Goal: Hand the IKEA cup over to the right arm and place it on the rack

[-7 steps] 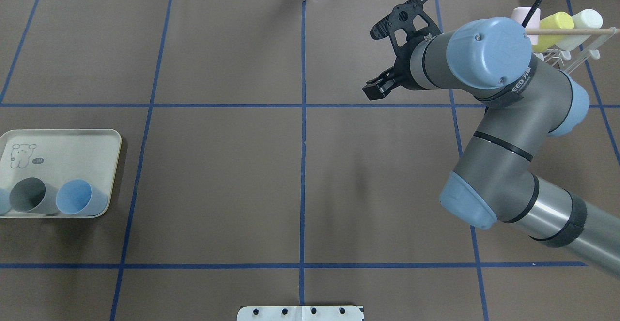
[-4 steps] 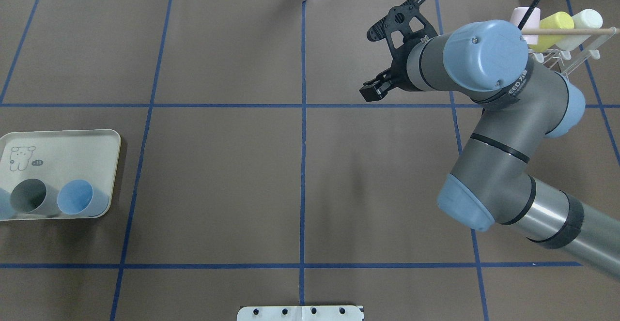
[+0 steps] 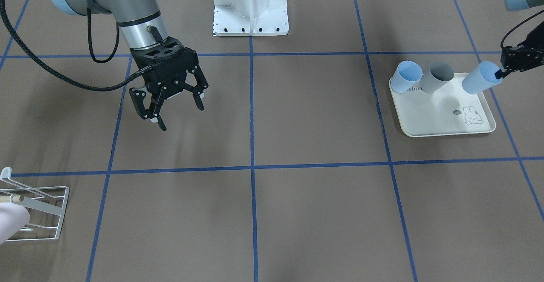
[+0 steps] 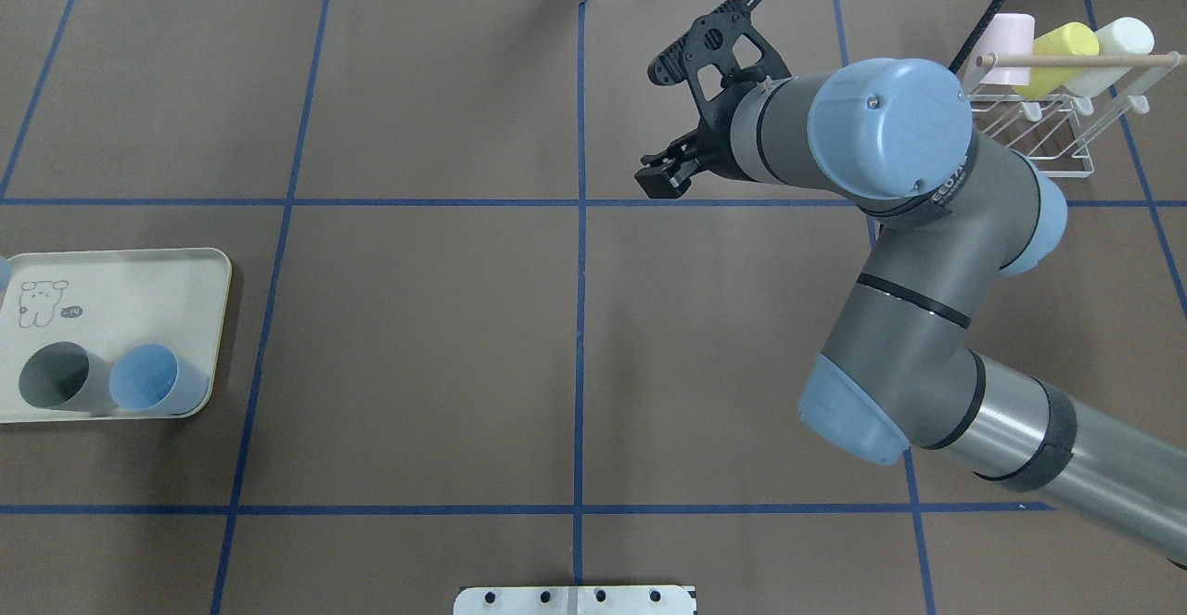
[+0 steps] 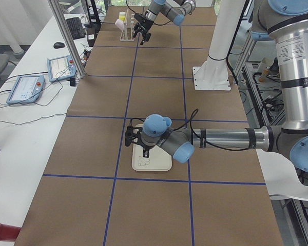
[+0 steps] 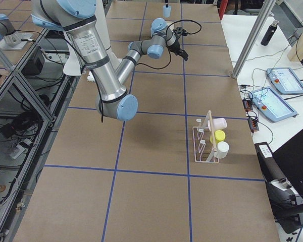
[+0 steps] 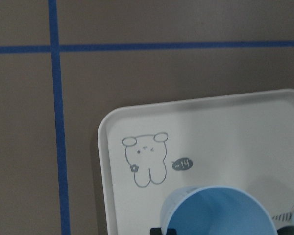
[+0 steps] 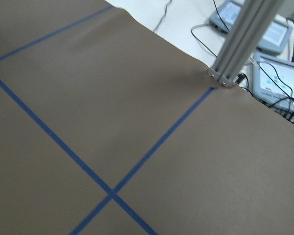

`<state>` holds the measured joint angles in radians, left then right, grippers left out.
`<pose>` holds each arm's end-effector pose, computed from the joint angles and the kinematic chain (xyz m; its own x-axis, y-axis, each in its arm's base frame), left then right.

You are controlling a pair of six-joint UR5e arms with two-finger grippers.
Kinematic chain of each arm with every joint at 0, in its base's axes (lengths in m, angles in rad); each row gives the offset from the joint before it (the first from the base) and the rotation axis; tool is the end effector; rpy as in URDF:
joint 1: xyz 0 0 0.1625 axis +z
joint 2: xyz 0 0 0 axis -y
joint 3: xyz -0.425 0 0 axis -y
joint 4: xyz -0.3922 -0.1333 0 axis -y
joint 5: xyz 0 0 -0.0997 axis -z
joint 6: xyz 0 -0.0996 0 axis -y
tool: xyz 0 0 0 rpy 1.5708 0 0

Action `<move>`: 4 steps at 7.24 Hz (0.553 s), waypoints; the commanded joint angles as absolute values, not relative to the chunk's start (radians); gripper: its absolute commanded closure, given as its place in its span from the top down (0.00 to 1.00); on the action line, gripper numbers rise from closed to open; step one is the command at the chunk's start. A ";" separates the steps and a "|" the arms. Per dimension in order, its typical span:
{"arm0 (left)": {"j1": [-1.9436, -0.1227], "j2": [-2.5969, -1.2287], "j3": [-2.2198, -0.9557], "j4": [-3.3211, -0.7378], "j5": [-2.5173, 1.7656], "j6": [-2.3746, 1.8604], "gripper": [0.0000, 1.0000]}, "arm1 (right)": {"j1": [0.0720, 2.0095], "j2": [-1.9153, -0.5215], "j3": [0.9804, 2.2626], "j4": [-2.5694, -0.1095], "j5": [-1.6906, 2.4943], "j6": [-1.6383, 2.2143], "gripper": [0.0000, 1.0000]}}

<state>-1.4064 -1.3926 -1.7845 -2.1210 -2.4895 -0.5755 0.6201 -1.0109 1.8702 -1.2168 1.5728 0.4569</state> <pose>0.0175 -0.4361 0.5621 0.5161 -0.0005 -0.8565 0.1723 0.9796 0.1033 -0.4191 -0.4628 0.1670 0.6458 -0.6416 0.4139 -0.0001 0.5420 0.8404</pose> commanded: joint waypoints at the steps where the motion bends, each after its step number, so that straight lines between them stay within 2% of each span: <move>1: -1.434 -1.559 -1.931 -1.887 -2.558 -0.850 0.00 | 0.543 -0.997 1.797 -0.951 1.475 0.454 0.99; 4: -1.427 -1.811 -1.953 -1.902 -2.733 -1.358 0.00 | 0.421 -0.968 1.795 -0.919 1.170 0.404 0.99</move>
<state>-1.4305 -1.7107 -1.9396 -1.9031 -2.6920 -1.1643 0.4694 -0.9809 1.7967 -0.9296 1.2991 0.4384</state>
